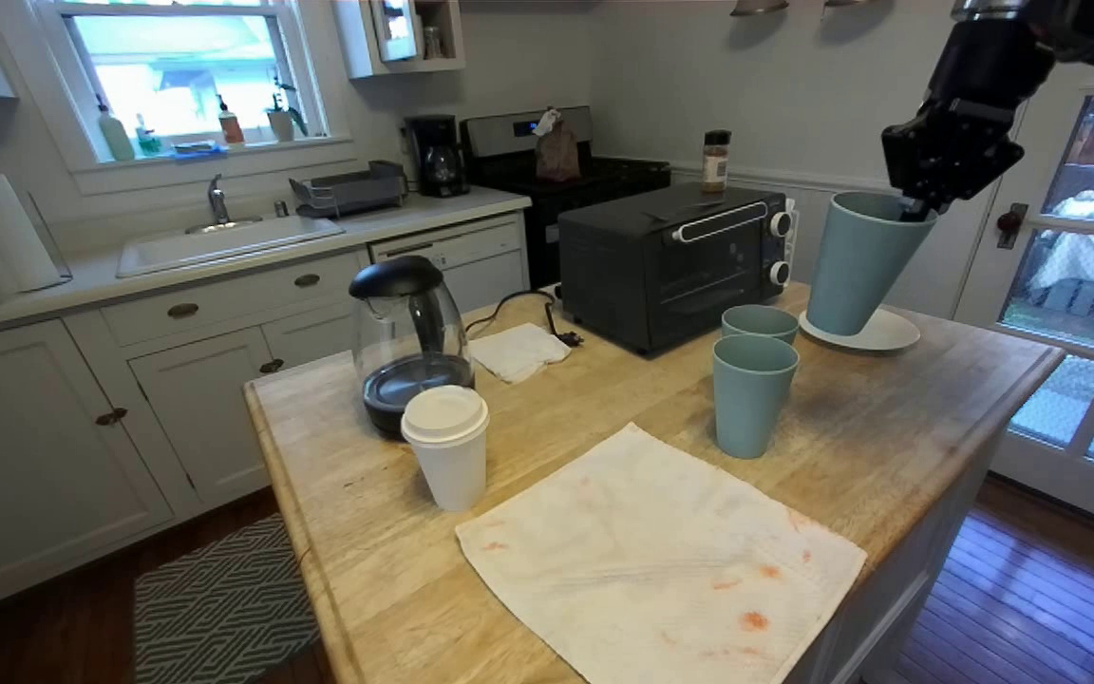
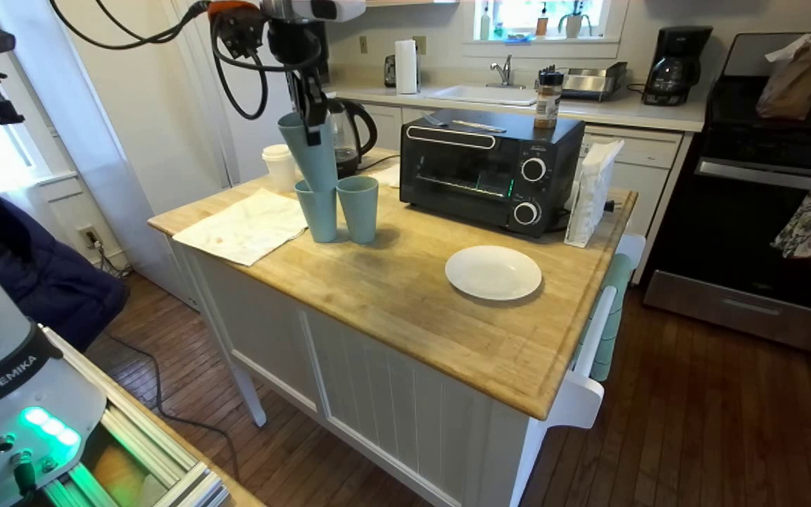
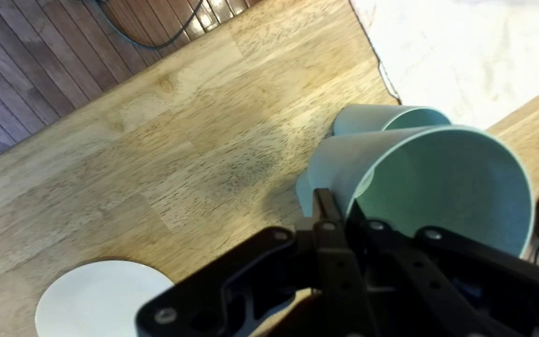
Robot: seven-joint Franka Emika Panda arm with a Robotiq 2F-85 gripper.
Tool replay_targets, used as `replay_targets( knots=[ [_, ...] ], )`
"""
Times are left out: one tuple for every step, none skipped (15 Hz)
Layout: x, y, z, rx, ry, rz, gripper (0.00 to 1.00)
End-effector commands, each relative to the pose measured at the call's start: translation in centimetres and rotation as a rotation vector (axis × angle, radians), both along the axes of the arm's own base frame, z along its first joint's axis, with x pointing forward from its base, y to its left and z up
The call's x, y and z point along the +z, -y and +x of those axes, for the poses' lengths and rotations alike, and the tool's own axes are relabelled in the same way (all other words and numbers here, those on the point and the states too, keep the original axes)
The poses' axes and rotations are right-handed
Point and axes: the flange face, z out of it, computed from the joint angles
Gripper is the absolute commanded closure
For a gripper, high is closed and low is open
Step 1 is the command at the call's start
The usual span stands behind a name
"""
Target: Stack the light blue cups on top of each other in a clockwise stacking order starting with the one on the right
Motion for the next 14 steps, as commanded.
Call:
replay_targets(
  knots=[
    [1.2, -0.5, 0.3, 0.006, 0.031, 0.086, 0.99],
    [1.1, -0.7, 0.6, -0.005, 0.034, 0.095, 0.99],
    [1.0, -1.0, 0.9, -0.015, 0.040, 0.102, 0.99],
    [0.8, -1.4, 1.1, -0.010, 0.036, 0.112, 0.99],
    [0.5, -1.7, 1.4, -0.018, 0.041, 0.115, 0.99],
    [0.3, -2.3, 1.7, -0.004, 0.033, 0.133, 0.99],
    [0.1, -2.7, 1.9, -0.002, 0.030, 0.136, 0.99],
    [-0.1, -3.2, 2.1, 0.001, 0.034, 0.134, 0.99],
    [-0.2, -3.5, 2.3, 0.005, 0.030, 0.132, 0.99],
    [-0.6, -3.7, 2.6, 0.002, 0.032, 0.116, 0.99],
    [-0.9, -3.8, 3.0, -0.004, 0.035, 0.093, 0.99],
    [-1.1, -3.9, 3.3, -0.014, 0.048, 0.077, 0.99],
    [-1.4, -4.0, 3.6, -0.014, 0.050, 0.074, 0.99],
    [-1.6, -4.0, 3.8, -0.015, 0.056, 0.072, 0.99]
  ],
)
